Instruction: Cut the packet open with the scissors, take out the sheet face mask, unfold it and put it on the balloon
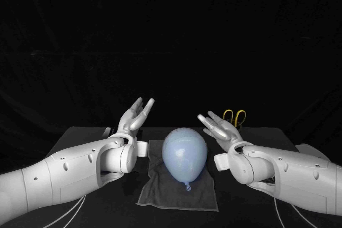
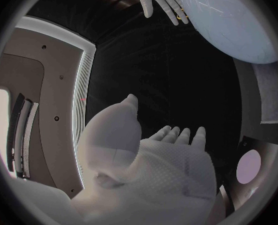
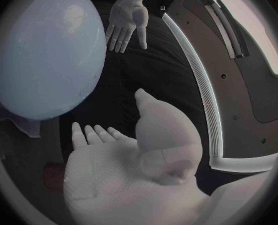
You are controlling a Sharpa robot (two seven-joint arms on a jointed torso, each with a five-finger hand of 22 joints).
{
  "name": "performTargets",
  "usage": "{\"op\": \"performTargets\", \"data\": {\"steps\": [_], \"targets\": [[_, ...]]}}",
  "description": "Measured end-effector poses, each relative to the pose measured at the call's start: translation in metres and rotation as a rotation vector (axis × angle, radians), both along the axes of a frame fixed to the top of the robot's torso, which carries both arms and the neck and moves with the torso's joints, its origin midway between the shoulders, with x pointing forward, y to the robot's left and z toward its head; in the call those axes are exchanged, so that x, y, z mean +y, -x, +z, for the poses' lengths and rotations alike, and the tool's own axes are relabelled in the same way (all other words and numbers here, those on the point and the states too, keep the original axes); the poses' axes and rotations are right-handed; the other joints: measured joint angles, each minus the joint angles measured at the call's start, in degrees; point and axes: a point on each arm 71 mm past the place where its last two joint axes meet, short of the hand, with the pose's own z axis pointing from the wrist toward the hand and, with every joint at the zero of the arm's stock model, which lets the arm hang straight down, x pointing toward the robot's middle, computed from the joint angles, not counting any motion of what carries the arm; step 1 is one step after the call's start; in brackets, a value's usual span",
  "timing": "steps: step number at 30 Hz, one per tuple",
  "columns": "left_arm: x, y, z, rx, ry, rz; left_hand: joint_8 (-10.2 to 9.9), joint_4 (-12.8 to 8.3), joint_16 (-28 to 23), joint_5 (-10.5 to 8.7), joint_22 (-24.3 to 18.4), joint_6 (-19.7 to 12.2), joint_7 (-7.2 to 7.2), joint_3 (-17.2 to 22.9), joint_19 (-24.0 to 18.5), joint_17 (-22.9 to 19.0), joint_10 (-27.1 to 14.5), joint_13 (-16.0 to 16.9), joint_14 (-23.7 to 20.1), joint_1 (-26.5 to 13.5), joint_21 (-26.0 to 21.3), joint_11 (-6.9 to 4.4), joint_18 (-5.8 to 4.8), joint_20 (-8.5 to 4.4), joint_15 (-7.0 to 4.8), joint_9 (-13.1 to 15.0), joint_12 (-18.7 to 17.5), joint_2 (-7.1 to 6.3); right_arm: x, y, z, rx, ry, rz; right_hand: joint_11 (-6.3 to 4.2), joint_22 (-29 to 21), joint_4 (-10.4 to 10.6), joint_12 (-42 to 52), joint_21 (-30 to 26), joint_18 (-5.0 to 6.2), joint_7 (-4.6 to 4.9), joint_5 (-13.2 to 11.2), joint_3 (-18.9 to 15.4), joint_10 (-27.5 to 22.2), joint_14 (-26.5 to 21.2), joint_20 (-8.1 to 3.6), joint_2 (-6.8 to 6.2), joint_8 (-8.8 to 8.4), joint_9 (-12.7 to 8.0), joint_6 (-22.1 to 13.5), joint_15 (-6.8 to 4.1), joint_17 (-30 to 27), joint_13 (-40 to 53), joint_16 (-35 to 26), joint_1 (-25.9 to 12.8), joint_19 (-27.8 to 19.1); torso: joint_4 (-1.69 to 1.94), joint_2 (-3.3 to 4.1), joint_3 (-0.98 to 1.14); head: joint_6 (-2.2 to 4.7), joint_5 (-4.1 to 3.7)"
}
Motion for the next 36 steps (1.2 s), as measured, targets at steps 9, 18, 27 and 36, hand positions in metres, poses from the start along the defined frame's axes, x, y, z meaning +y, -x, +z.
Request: {"op": "performTargets", "data": {"steps": [9, 18, 27, 36], "targets": [[0.001, 0.0, 0.0, -0.008, 0.017, -0.024, 0.05, 0.06, 0.0, 0.0, 0.0, 0.22, 0.18, 0.06, 0.08, 0.24, 0.43, 0.12, 0.4, 1.96, 0.0, 0.41, 0.45, 0.09, 0.4, 0.11, 0.0, 0.53, 0.005, -0.001, -0.001, 0.025, -0.015, 0.114, 1.26, 0.06, -0.43, 0.38, 0.23, 0.0, 0.14, 0.47, -0.41, 1.84, 1.5, 0.23, 1.2, 0.7, 0.55, 1.74, 1.03, 0.44, 0.38, 0.49, 2.52, 0.06, -0.01, 0.02, 0.0, -0.01, 0.0], [0.014, 0.003, 0.001, -0.001, 0.032, -0.031, 3.17, 0.36, 3.17, 0.0, 1.29, 7.56, 0.52, -1.23, 4.75, 2.83, 8.19, 1.42, 7.43, 5.72, 2.44, 3.78, 0.88, 0.43, 4.27, 2.25, 2.01, 1.43, 0.0, -0.011, 0.018, -0.067, 0.037, 0.126, 1.69, 0.52, -1.87, 1.05, 1.53, -0.01, 0.34, 3.76, -0.42, 7.29, 6.05, 0.52, 1.97, 2.44, 1.82, 5.88, 1.69, 1.4, 0.92, 1.55, 5.27, 1.8, -0.14, 0.03, 0.0, 0.09, -0.31], [0.022, 0.005, 0.003, 0.002, 0.04, -0.033, 8.45, 0.21, 8.71, 0.0, 3.53, 19.28, 1.48, -3.27, 17.19, 6.53, 20.83, 2.31, 21.13, 8.9, 7.51, 6.73, 0.87, 0.36, 5.44, 5.68, 3.89, 2.01, -0.015, -0.021, 0.038, -0.159, 0.098, 0.099, 2.68, 2.09, -3.76, 2.14, 5.13, -0.04, 0.81, 5.4, 0.73, 15.32, 15.46, 0.5, 1.94, 4.69, 3.32, 11.87, 2.71, 3.19, 1.66, 4.62, 7.6, 8.21, -0.25, 0.09, 0.18, 0.05, -0.96], [0.029, 0.009, 0.004, 0.011, 0.074, -0.074, 18.55, -2.36, 19.41, 0.21, 7.14, 40.38, 3.85, -5.0, 43.08, 12.65, 48.94, 4.08, 46.3, 19.25, 18.31, 4.13, 7.32, -0.46, 0.65, 11.22, 10.65, -2.22, -0.037, -0.027, 0.066, -0.262, 0.181, 0.086, 0.08, 5.89, -11.04, 6.9, 15.27, 2.85, 2.58, 2.96, 6.44, 45.54, 41.75, 0.22, -1.08, 12.99, 8.29, 34.33, -0.88, 7.32, 3.36, 13.39, 13.33, 27.58, -0.04, 0.13, 0.11, 0.13, -1.52]]}}
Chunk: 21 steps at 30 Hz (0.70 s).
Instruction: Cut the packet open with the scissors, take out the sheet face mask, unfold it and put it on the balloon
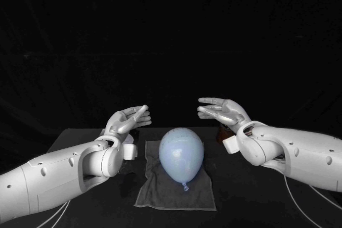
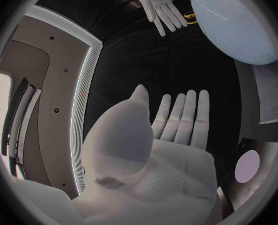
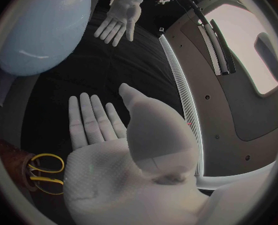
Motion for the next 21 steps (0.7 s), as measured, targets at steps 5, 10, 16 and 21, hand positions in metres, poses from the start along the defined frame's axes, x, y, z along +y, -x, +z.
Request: {"op": "performTargets", "data": {"steps": [5, 10, 16, 21], "targets": [[0.002, 0.005, 0.002, 0.0, 0.022, -0.052, 0.4, -0.52, 1.53, 0.0, -0.16, 3.18, 0.57, -0.57, 6.65, 1.73, 6.23, -0.49, 6.25, 5.61, 1.51, -1.92, 0.31, -2.12, -2.13, 0.14, -0.41, -0.12, -0.022, -0.004, 0.018, -0.062, 0.085, -0.005, -2.55, 0.62, -3.62, -0.16, 3.59, 2.05, 1.81, -2.58, 6.87, 8.98, 11.85, -1.52, -3.07, 1.54, 0.62, 10.11, -3.39, 1.05, -0.26, 3.12, 0.75, 10.3, 0.04, 0.0, -0.07, 0.17, -0.45], [0.004, 0.01, 0.005, 0.009, 0.037, -0.089, 1.07, 0.42, 3.42, 0.0, 0.21, 6.89, -0.1, -0.59, 11.41, 3.8, 12.83, -0.46, 11.75, 9.99, 3.51, -3.8, 0.31, -4.72, -4.36, 0.13, -0.6, 0.48, -0.044, -0.007, 0.034, -0.109, 0.198, -0.001, -4.04, 0.93, -5.06, -2.22, 5.61, 2.05, 2.85, -3.94, 13.59, 14.49, 18.99, -3.86, -6.21, 0.9, -0.02, 13.8, -5.55, 1.94, -0.31, 3.63, -1.09, 16.32, -0.03, 0.07, -0.1, 0.21, -0.82], [0.001, 0.018, 0.011, 0.015, 0.066, -0.132, 1.07, 1.48, 3.51, 0.0, 0.47, 8.17, -0.58, -0.16, 11.98, 4.91, 15.17, -0.57, 12.5, 11.95, 4.05, -4.57, 0.3, -5.31, -4.97, -0.12, -1.23, 0.58, -0.071, -0.012, 0.058, -0.162, 0.362, 0.01, -5.46, 3.45, -5.58, -3.21, 10.84, 2.03, 2.63, -4.44, 14.13, 16.49, 28.11, -6.63, -8.17, 0.31, -0.27, 15.72, -8.12, 5.36, -0.17, 7.64, -2.1, 23.13, -0.16, 0.27, -0.04, 0.45, -1.55], [0.002, 0.022, 0.014, 0.022, 0.087, -0.151, 0.5, 2.23, 3.9, 0.0, 0.57, 8.25, -0.5, -0.28, 11.98, 5.38, 15.29, -0.63, 12.5, 12.19, 4.18, -4.45, 0.29, -5.31, -4.97, -0.33, -2.22, 0.34, -0.093, -0.022, 0.082, -0.199, 0.5, -0.01, -6.17, 6.81, -6.12, -3.43, 16.73, 1.96, 1.86, -4.44, 13.07, 17.8, 33.25, -8.87, -8.61, 0.08, -0.15, 17.1, -9.8, 10.32, -0.08, 13.12, -2.11, 27.0, -0.29, 0.48, 0.0, 0.99, -2.87]]}}
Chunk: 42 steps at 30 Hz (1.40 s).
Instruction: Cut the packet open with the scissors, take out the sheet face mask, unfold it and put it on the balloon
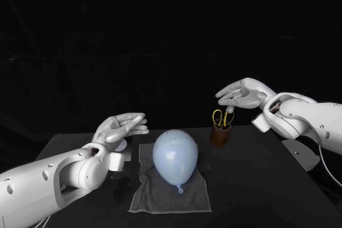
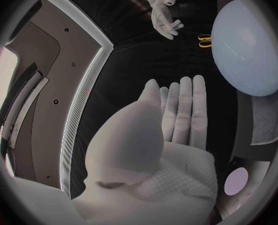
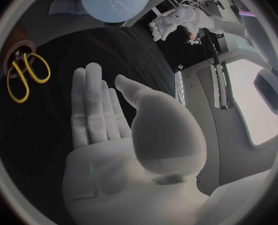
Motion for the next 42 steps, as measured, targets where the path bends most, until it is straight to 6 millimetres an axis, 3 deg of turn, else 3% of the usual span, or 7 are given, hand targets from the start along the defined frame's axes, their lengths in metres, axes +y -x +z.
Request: {"op": "performTargets", "data": {"steps": [5, 14, 19, 22, 28, 32, 42], "targets": [[-0.001, 0.001, 0.001, 0.009, 0.02, -0.01, -0.67, 0.27, 1.55, 0.0, 0.53, 0.23, 0.17, -0.28, 0.51, 1.58, 0.38, 0.0, 1.1, 0.0, 1.04, -0.02, -0.02, -0.52, -0.28, -0.29, -1.12, 0.0, -0.027, -0.012, 0.012, -0.019, 0.131, -0.063, -0.92, 4.32, 0.0, 0.0, 6.78, -0.06, -0.62, -0.61, 0.0, 1.12, 4.15, -1.28, -0.44, -0.28, 0.44, 1.26, -0.79, 7.64, 0.11, 10.21, -0.44, 2.59, -0.06, 0.19, 0.07, 0.47, -1.4], [0.006, -0.001, 0.001, 0.037, 0.046, 0.008, -1.31, 0.42, 1.83, 0.0, 0.63, 0.28, 0.51, -0.91, 0.51, 2.39, 0.58, 0.01, 1.1, -0.3, 1.3, 0.18, -0.05, -0.51, -0.27, -0.52, -1.75, -0.3, -0.055, -0.025, 0.019, -0.04, 0.371, -0.195, 0.62, 21.54, 2.88, 0.0, 22.24, -0.85, 0.45, -2.31, -2.44, -4.99, 5.84, -0.17, -2.48, -2.97, 1.02, -0.98, 0.81, 34.13, 0.08, 39.78, -0.98, 6.94, -0.04, 0.43, 0.39, 0.88, -3.71], [0.01, -0.004, -0.001, 0.047, 0.05, 0.023, -1.55, 0.39, 2.11, 0.0, 0.69, 0.28, 0.52, -1.25, 0.51, 2.8, 0.58, 0.01, 0.79, -0.77, 1.3, 0.18, -0.06, -0.51, 0.04, -0.59, -2.01, -0.29, -0.053, -0.035, 0.019, -0.062, 0.491, -0.239, 1.16, 23.6, 4.05, 0.0, 23.75, -0.88, 0.6, -2.66, -5.98, -7.9, 5.97, 0.22, -2.85, -4.56, 0.97, -2.63, 0.97, 35.75, -0.06, 42.15, -0.24, 6.55, -0.04, 0.39, 0.39, 0.93, -3.99], [0.01, -0.006, -0.002, 0.051, 0.053, 0.025, -1.78, 0.5, 2.32, 0.0, 0.69, -0.03, 0.82, -1.64, 0.51, 3.11, 0.34, 0.01, 0.79, -0.96, 1.36, 0.42, -0.07, -0.51, 0.05, -0.67, -2.3, -0.13, -0.048, -0.041, 0.017, -0.074, 0.552, -0.25, 1.41, 24.3, 5.91, 0.0, 24.3, -0.9, 0.92, -2.78, -11.14, -9.77, 5.75, 0.79, -1.66, -5.68, 0.98, -3.45, 1.56, 35.99, -0.07, 43.29, 2.6, 5.97, -0.01, 0.39, 0.39, 0.92, -4.31], [0.005, -0.008, -0.003, 0.058, 0.06, 0.019, -1.89, 0.34, 2.54, 0.0, 0.68, -0.14, 0.93, -1.79, 0.5, 3.42, 0.26, 0.01, 0.59, -1.27, 1.52, 0.5, -0.1, -0.51, 0.24, -0.68, -2.3, 0.18, -0.032, -0.048, -0.001, -0.073, 0.625, -0.229, 2.11, 19.14, 13.68, -0.15, 20.26, -0.93, 0.4, -2.8, -20.66, -15.54, 4.38, 1.75, -1.62, -8.29, 0.97, -6.86, 2.72, 32.72, -0.14, 42.97, 10.29, 1.78, 0.22, 0.44, 0.38, 0.77, -4.36], [0.004, -0.008, -0.004, 0.062, 0.061, 0.018, -1.89, 0.34, 2.54, 0.0, 0.68, -0.14, 0.92, -1.79, 0.5, 3.51, 0.26, 0.06, 0.59, -1.27, 1.52, 0.5, -0.1, -0.51, 0.24, -0.68, -2.31, 0.18, -0.022, -0.049, -0.01, -0.071, 0.653, -0.204, 2.05, 16.65, 17.25, -0.14, 18.12, -0.92, 0.15, -2.8, -21.49, -16.42, 3.58, 1.69, -2.03, -8.65, 1.06, -7.75, 2.44, 30.45, -0.15, 42.04, 12.63, 0.31, 0.29, 0.5, 0.38, 0.75, -4.3], [0.006, -0.01, -0.005, 0.069, 0.058, 0.023, -1.89, 0.34, 2.54, 0.0, 0.68, -0.14, 0.92, -1.79, 0.5, 3.52, 0.41, 0.06, 0.59, -1.26, 1.52, 0.66, -0.13, -0.51, 0.25, -0.68, -2.51, 0.19, -0.018, -0.048, -0.03, -0.033, 0.697, -0.176, 2.3, 16.66, 18.51, -0.14, 18.12, -0.93, 0.15, -2.41, -21.01, -16.06, 3.58, 1.69, -1.4, -8.65, 1.5, -7.19, 2.44, 29.95, -0.14, 42.04, 14.31, 0.31, 0.29, 0.51, 0.36, 0.82, -4.5]]}}
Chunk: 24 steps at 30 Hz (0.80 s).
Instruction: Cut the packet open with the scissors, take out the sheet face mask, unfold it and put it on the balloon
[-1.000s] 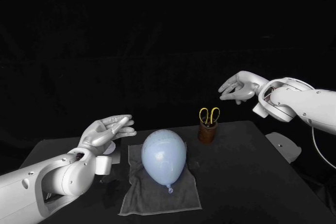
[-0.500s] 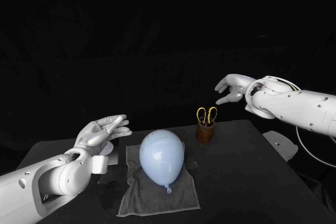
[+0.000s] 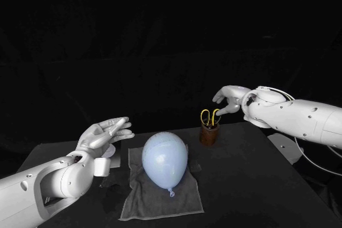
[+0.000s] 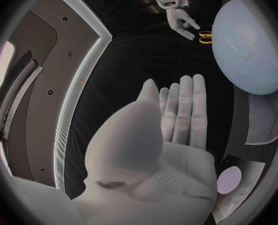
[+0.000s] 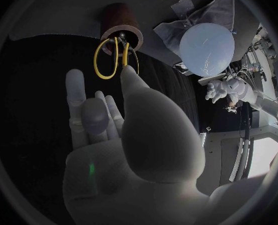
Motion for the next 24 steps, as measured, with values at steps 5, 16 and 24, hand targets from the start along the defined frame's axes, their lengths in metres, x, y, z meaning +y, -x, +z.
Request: {"op": "performTargets", "data": {"steps": [5, 16, 24], "targets": [[0.002, -0.001, 0.0, 0.002, -0.003, 0.004, 0.0, 0.0, 0.0, 0.0, 0.0, 0.16, 0.15, 0.0, 0.0, 0.08, 0.0, 0.0, 0.01, 0.0, 0.0, 0.0, -0.01, 0.0, 0.0, 0.0, 0.0, 0.0, -0.001, -0.001, -0.004, 0.017, 0.011, -0.003, -0.13, 0.49, 0.23, 0.0, -0.01, -0.01, 0.17, 0.1, 0.23, 0.8, 0.0, 0.0, 0.34, 0.0, 0.15, 0.33, 0.0, 0.12, 0.0, 0.0, 0.34, 0.0, -0.04, 0.0, 0.05, -0.15, 0.48], [0.003, -0.001, 0.0, 0.005, -0.005, 0.008, 0.0, 0.0, 0.25, 0.0, 0.05, 0.16, 0.14, 0.0, 0.0, 0.25, 0.0, 0.06, 0.09, -0.22, -0.03, 0.0, -0.42, 0.0, 0.09, 0.0, 0.0, 0.23, -0.004, -0.001, -0.02, 0.057, 0.023, -0.016, -0.36, 3.41, 0.18, 0.02, 1.83, -0.38, 0.52, -0.25, 2.52, 2.86, 0.23, -0.38, 1.51, 0.81, 0.66, 1.87, -0.23, 1.69, 0.01, 1.38, 1.46, 1.69, -0.1, 0.05, 0.07, -0.25, 0.74], [0.004, -0.001, 0.0, 0.006, -0.007, 0.01, 0.0, 0.0, 0.25, 0.0, 0.05, 0.16, 0.12, 0.01, 0.0, 0.36, 0.0, 0.05, 0.09, -0.44, 0.18, 0.0, -0.45, 0.0, 0.09, 0.0, 0.0, 0.45, -0.007, -0.004, -0.025, 0.064, 0.021, -0.033, -0.77, 5.99, -0.43, 0.23, 3.55, -0.4, 0.69, -0.25, 4.91, 4.76, 0.98, -0.54, 2.94, 1.37, 1.01, 3.09, -0.65, 2.95, 0.01, 2.56, 1.06, 3.04, -0.1, 0.08, 0.13, -0.36, 0.73]]}}
